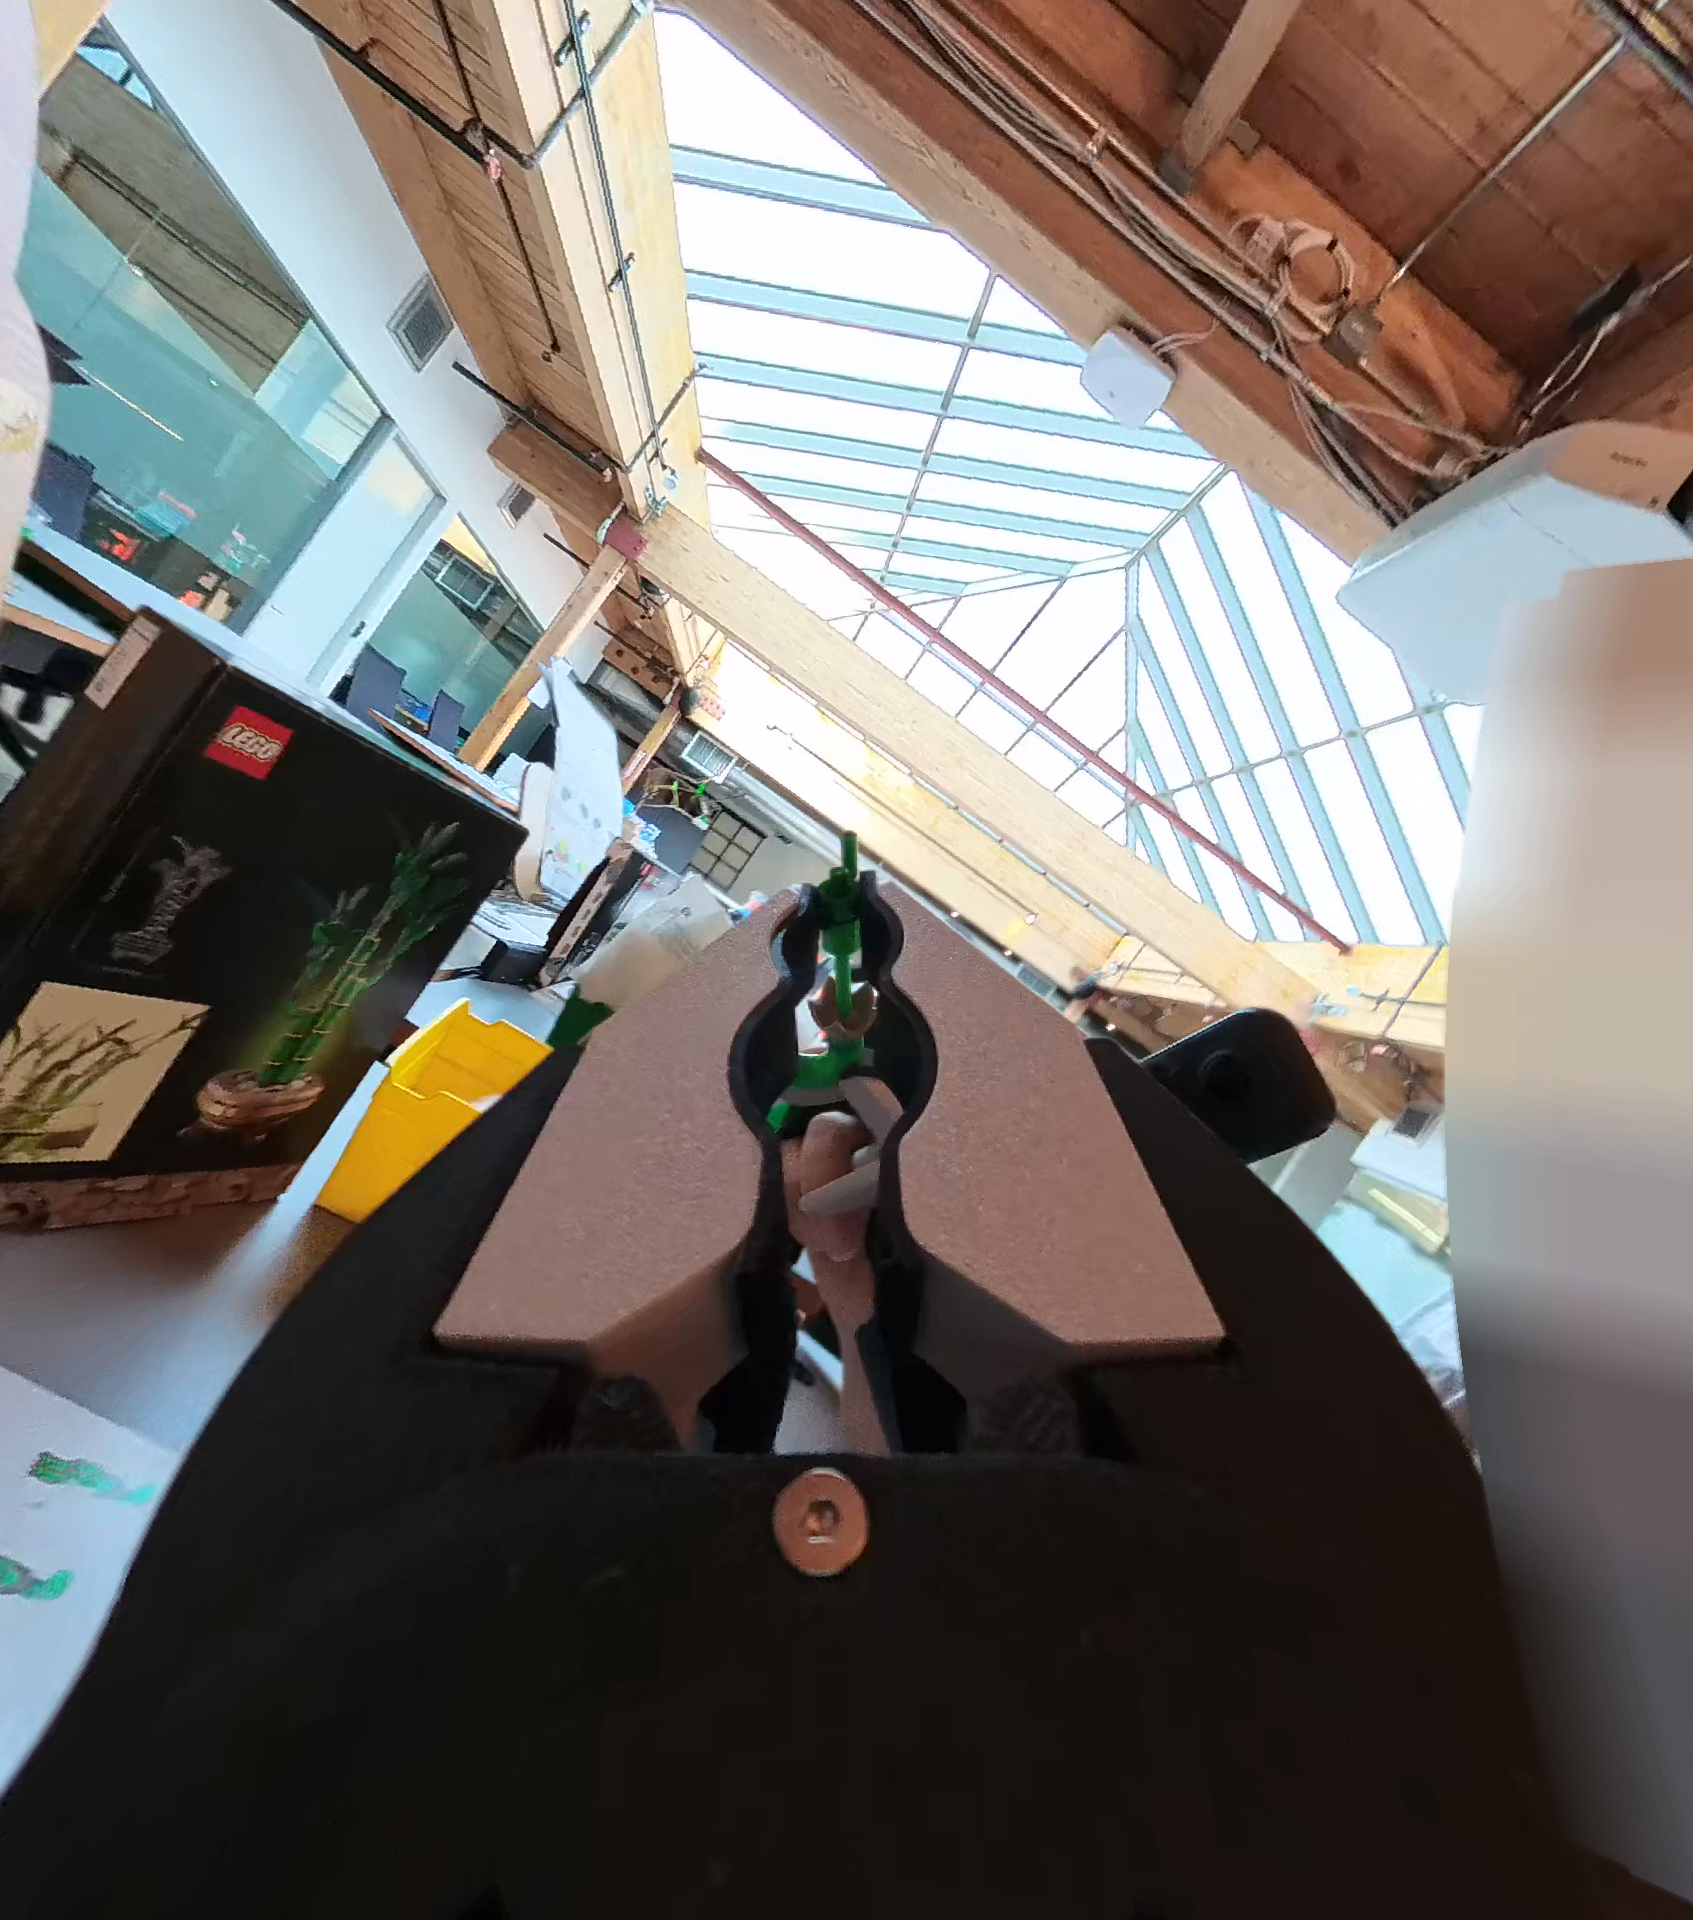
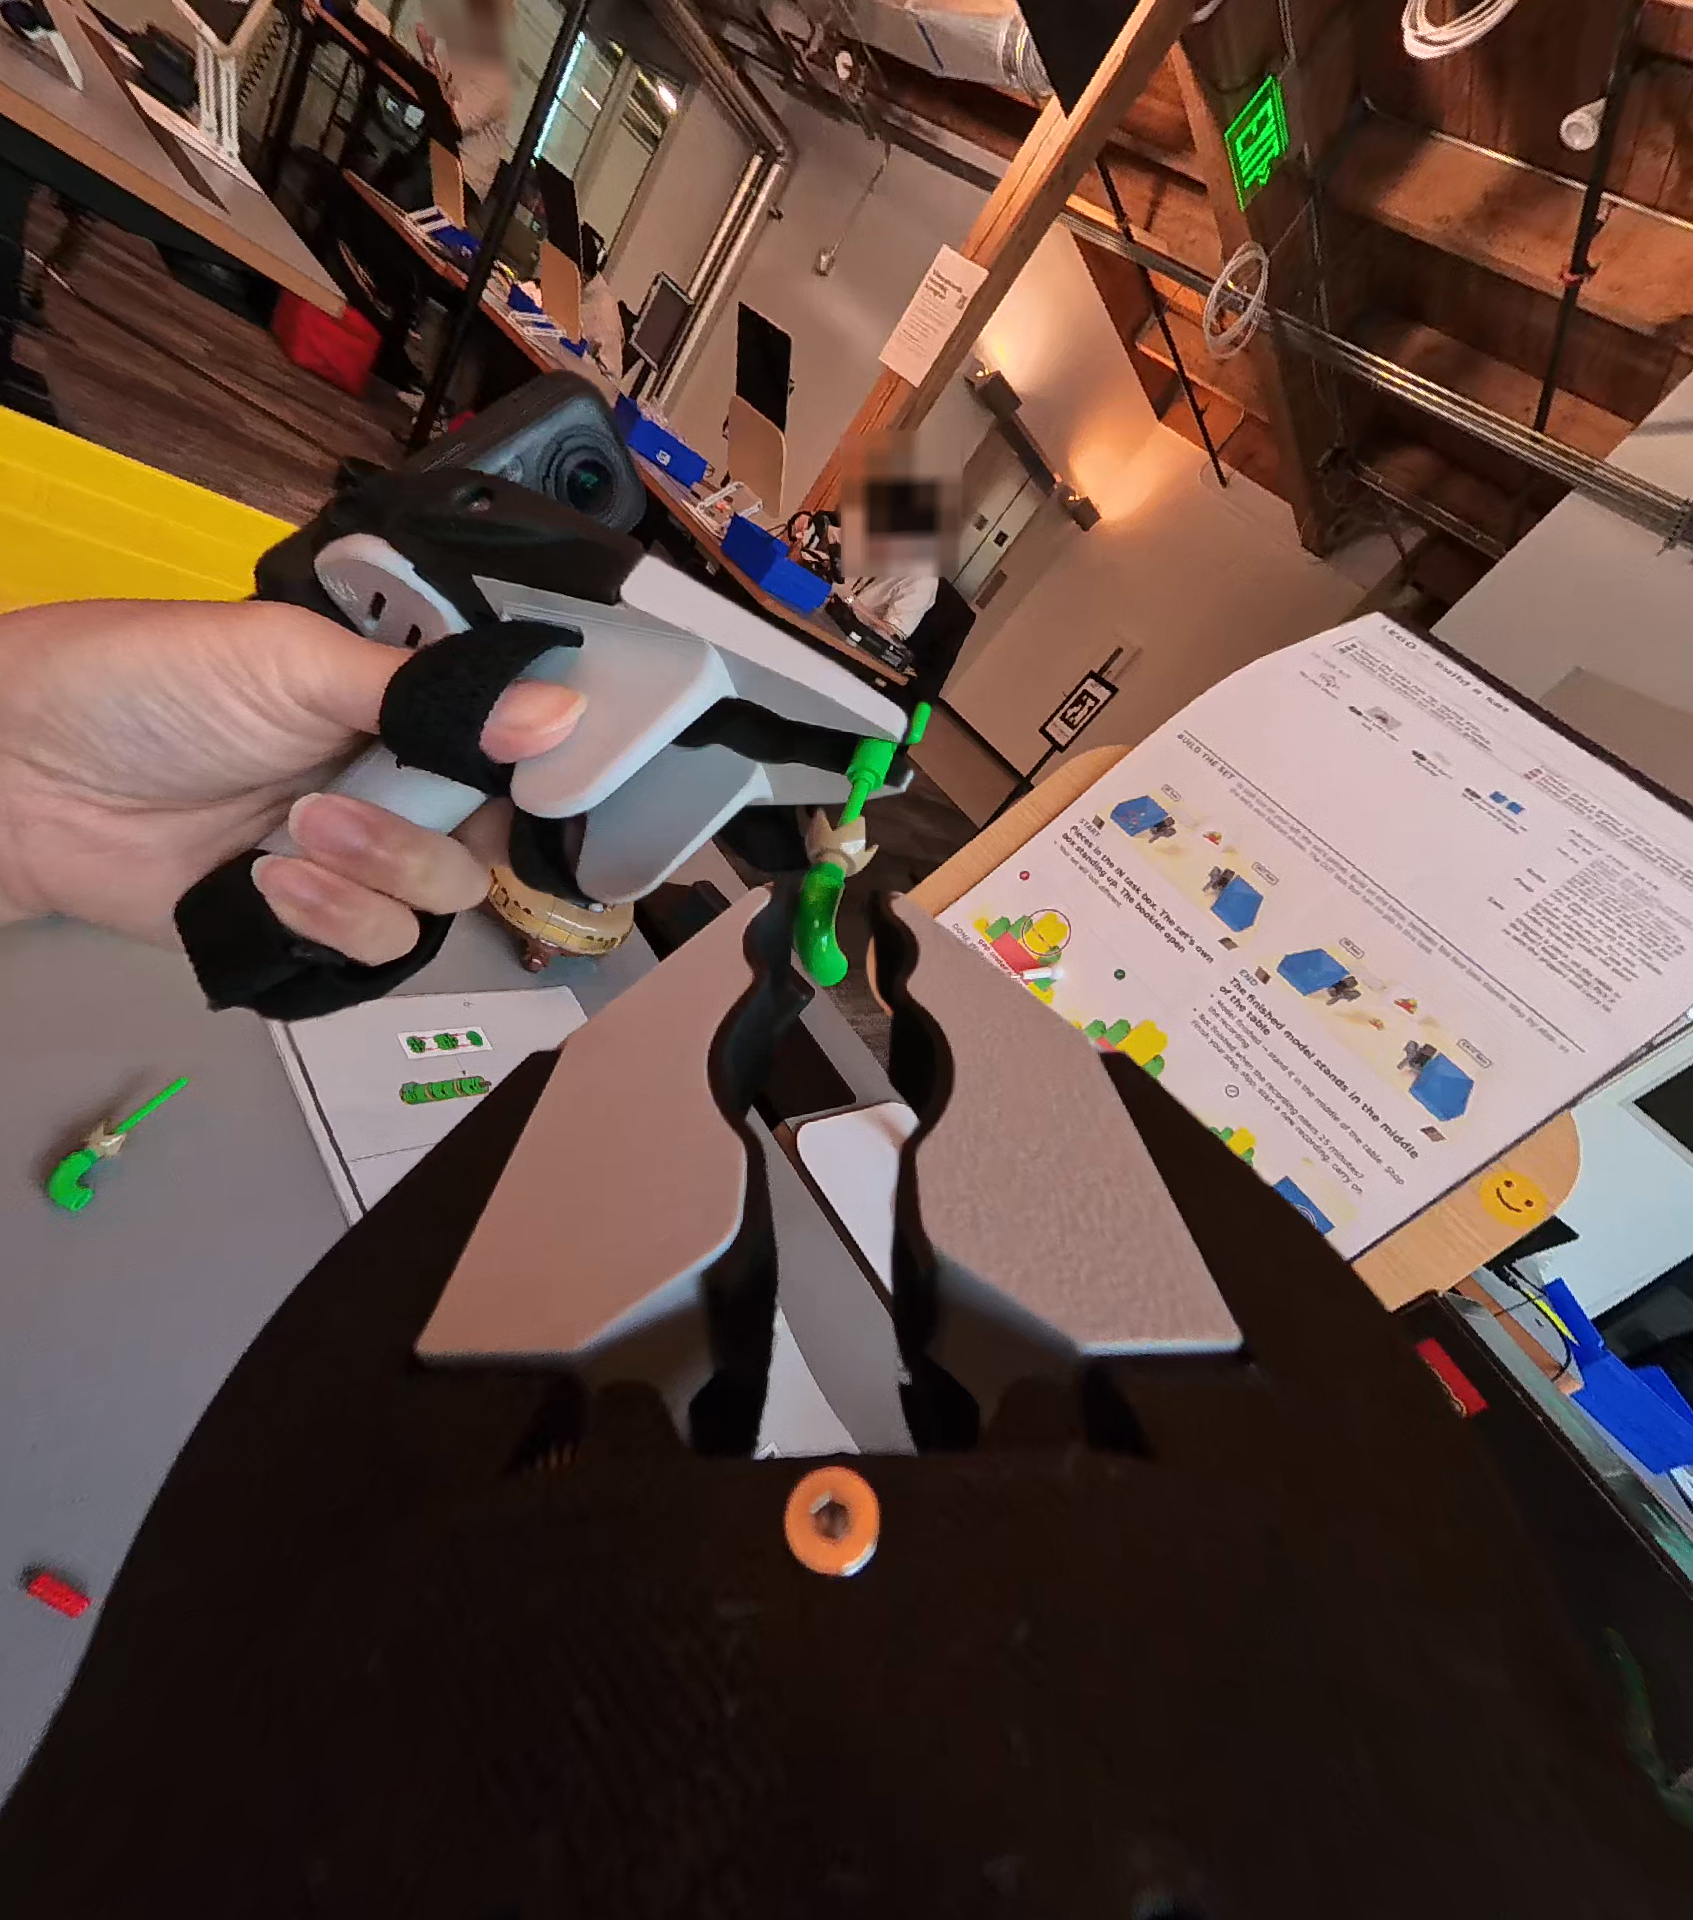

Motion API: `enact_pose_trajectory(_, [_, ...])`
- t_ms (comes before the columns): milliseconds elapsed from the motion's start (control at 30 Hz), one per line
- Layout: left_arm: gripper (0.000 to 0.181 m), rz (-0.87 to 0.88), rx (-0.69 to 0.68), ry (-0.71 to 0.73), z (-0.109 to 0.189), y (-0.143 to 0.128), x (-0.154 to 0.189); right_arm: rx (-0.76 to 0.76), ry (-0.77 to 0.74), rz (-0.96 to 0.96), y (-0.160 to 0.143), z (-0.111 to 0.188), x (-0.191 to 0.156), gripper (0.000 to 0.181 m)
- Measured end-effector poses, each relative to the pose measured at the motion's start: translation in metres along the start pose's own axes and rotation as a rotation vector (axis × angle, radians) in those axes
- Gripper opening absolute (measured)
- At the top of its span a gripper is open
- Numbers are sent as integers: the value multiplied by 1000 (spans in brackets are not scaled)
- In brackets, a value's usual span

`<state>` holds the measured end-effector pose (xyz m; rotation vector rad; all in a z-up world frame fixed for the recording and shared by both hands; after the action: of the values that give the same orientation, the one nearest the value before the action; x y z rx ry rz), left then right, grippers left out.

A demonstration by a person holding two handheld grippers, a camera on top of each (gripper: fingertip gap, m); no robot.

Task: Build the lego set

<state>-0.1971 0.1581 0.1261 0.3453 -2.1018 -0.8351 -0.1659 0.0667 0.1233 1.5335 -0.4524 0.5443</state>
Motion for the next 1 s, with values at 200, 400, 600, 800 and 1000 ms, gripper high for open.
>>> enact_pose_trajectory(200, [5,119,36,4,0,-3,-16,-66,22,-29,-13,-7,-2,6])
enact_pose_trajectory(400, [6,237,42,23,7,-12,-41,-165,38,-106,-38,-18,-7,7])
enact_pose_trajectory(600, [5,353,-15,180,44,-81,-55,-225,103,-278,-78,7,-75,7])
enact_pose_trajectory(800, [5,433,-26,237,83,-154,-55,-230,9,-278,-101,45,-144,7])
enact_pose_trajectory(1000, [5,547,-65,247,94,-181,-63,-273,41,-405,-115,54,-168,7])
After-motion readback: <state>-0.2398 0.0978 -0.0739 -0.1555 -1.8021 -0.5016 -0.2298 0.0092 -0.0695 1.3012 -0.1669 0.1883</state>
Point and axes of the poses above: each gripper's, where its closed fingertips meet, z back along the fingers, y out of its top, x = y × z across the jaws, the point moved 5 cm from there along z, back along the fingers, and after that the axes turned 4 degrees about y, right-handed, at the moved point
